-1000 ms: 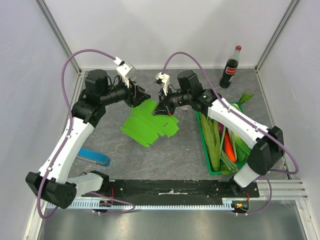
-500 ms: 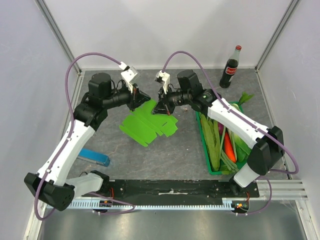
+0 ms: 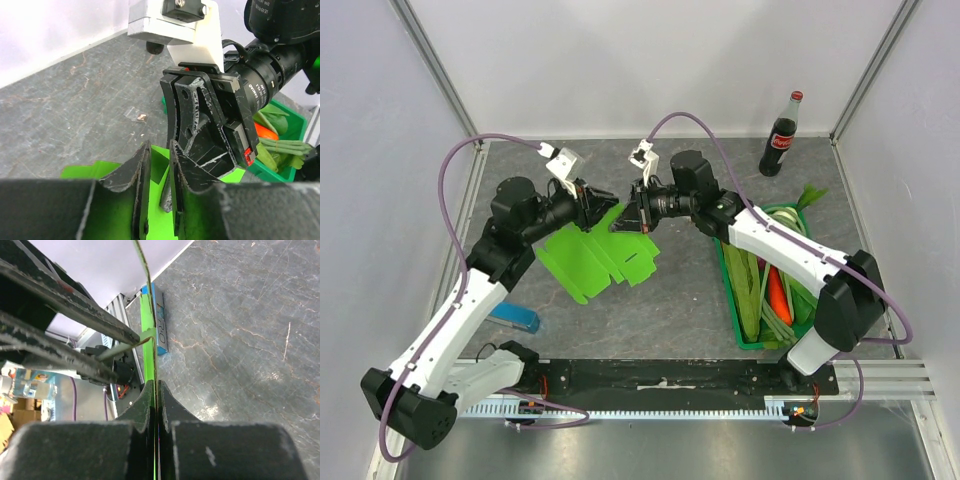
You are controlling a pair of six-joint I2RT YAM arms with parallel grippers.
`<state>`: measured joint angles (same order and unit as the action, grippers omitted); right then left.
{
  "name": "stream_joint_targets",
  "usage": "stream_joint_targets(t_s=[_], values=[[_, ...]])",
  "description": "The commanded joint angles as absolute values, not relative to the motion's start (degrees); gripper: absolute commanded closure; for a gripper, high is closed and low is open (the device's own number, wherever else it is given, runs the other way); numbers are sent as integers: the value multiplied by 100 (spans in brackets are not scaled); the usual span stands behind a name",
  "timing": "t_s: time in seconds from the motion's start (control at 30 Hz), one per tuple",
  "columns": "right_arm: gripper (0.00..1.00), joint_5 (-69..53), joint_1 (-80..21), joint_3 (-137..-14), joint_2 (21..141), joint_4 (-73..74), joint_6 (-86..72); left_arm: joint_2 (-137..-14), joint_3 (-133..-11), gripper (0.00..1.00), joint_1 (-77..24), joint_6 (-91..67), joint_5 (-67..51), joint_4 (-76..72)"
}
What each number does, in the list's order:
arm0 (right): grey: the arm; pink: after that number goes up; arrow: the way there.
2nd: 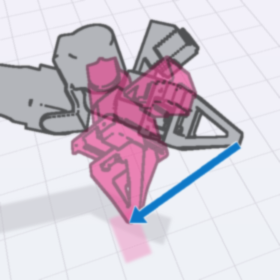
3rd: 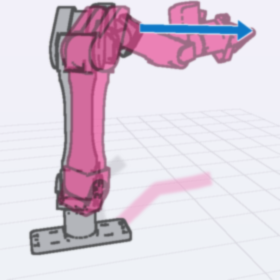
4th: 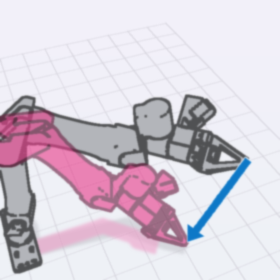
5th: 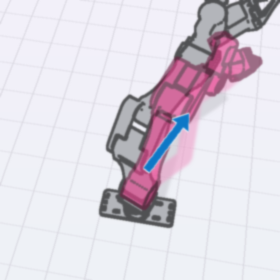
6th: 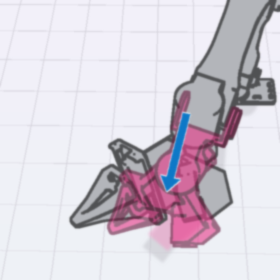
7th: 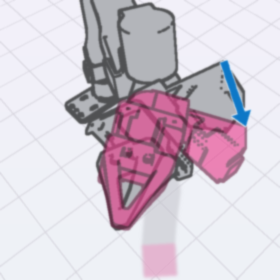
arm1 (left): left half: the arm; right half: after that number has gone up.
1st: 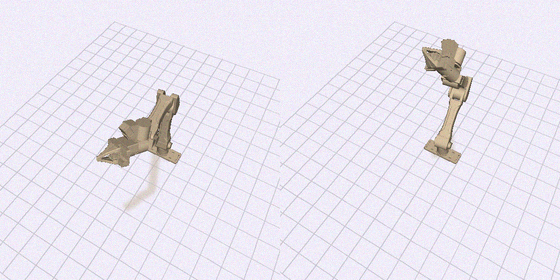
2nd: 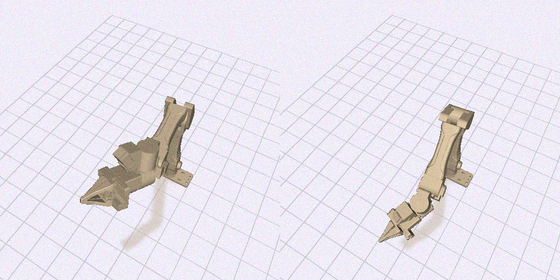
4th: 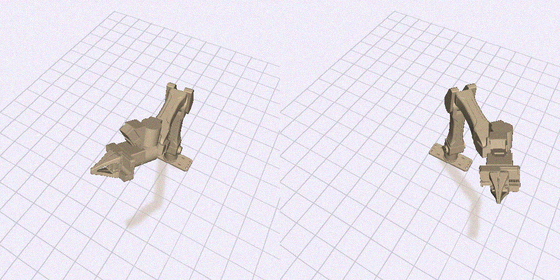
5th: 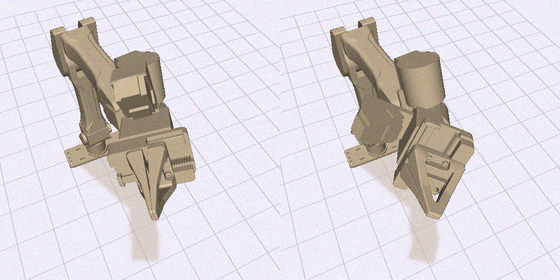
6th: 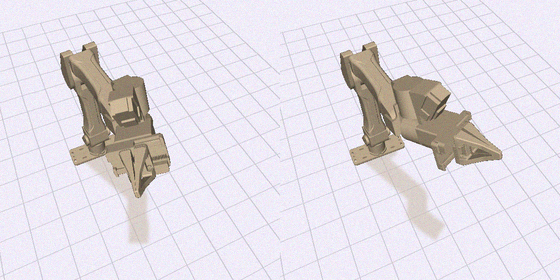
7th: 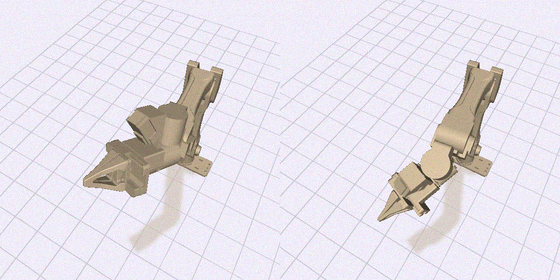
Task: Fold the paper box
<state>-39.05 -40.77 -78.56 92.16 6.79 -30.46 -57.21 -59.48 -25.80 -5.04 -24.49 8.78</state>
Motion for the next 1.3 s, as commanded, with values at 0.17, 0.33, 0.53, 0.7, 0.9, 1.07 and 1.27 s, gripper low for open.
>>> stream_joint_targets(t_s=[0.17, 0.33, 0.53, 0.7, 0.9, 1.07, 1.27], values=[[100, -4192, -4061, -7217, 8816, -2169, -4552, -5642, -5019, 66, -2733, -1854, -2628, -210], [100, -4438, -4052, -6926, 8640, -3067, -4913, -5581, -4834, 64, -2725, -1986, -2497, -282], [100, -3991, -3824, -7294, 8683, -732, -3474, -5081, -5554, 45, -2698, -1828, -2215, 535], [100, -4674, -3217, -6926, 8587, -510, -3156, -4185, -5775, 30, -2488, -2056, -942, 1413], [100, -5780, -3041, -6847, 8446, -483, -2821, -3876, -5432, 14, -2022, -2538, -1231, 1872], [100, -6652, -2857, -7057, 8613, -484, -2813, -4164, -5291, 33, -1111, -2935, -2000, 1732], [100, -7057, -2751, -7251, 8701, -501, -2584, -4351, -4634, 38, 638, -4409, -4699, -369]])
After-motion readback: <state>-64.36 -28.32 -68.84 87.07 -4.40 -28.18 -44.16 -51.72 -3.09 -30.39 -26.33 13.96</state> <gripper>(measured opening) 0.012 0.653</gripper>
